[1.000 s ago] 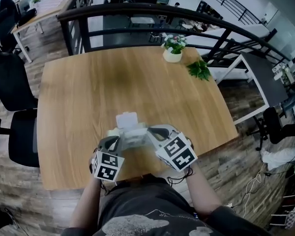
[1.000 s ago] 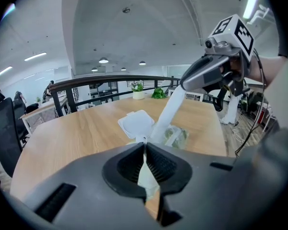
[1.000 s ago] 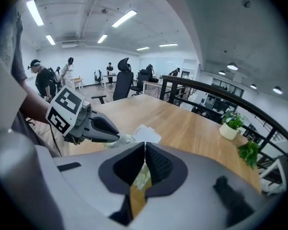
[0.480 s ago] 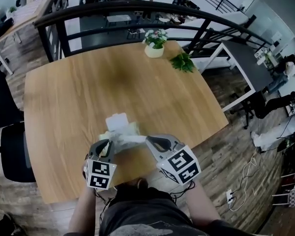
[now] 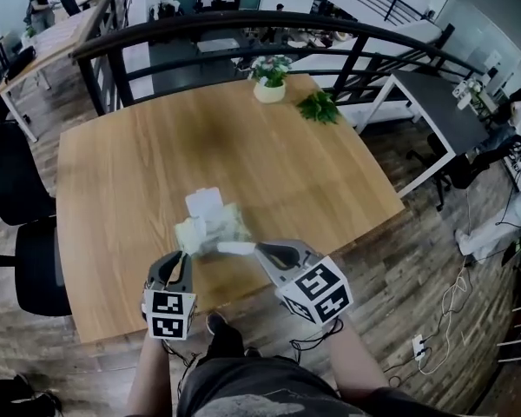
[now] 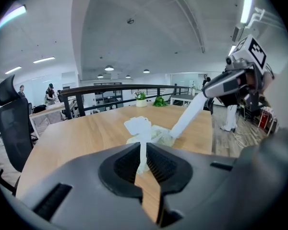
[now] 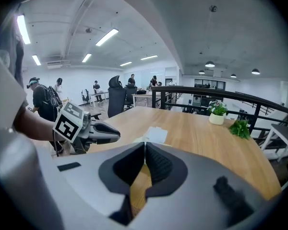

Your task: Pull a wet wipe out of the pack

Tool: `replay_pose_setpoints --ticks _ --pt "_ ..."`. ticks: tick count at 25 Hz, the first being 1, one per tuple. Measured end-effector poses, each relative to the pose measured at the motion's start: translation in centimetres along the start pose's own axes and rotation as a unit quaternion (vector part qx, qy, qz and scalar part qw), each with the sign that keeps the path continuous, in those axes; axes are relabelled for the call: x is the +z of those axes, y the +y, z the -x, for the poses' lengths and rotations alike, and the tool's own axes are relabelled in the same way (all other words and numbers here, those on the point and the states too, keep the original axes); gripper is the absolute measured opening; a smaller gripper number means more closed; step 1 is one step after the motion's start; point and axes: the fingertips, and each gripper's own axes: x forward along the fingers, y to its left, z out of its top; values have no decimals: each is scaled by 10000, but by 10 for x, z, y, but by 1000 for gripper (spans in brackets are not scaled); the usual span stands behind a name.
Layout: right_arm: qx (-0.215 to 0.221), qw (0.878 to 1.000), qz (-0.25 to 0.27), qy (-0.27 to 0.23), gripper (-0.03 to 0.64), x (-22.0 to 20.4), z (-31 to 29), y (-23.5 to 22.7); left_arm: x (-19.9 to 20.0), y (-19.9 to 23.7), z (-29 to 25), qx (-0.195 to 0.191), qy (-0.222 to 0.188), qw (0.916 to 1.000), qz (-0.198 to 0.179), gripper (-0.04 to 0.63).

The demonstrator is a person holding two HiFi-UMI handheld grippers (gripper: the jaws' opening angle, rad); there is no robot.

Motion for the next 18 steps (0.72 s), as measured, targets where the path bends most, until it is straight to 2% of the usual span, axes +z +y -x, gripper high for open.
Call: replay_pose_setpoints --ticks 9,16,18 --pt "-13 9998 99 -147 28 -42 75 45 1 -67 76 120 -442 9989 10 26" --pt "82 9995 86 -300 28 -69 123 76 9 -108 146 364 -920 9947 -285 26" --pt "103 9995 80 -300 29 -74 133 83 10 -115 165 347 -981 9943 -219 26"
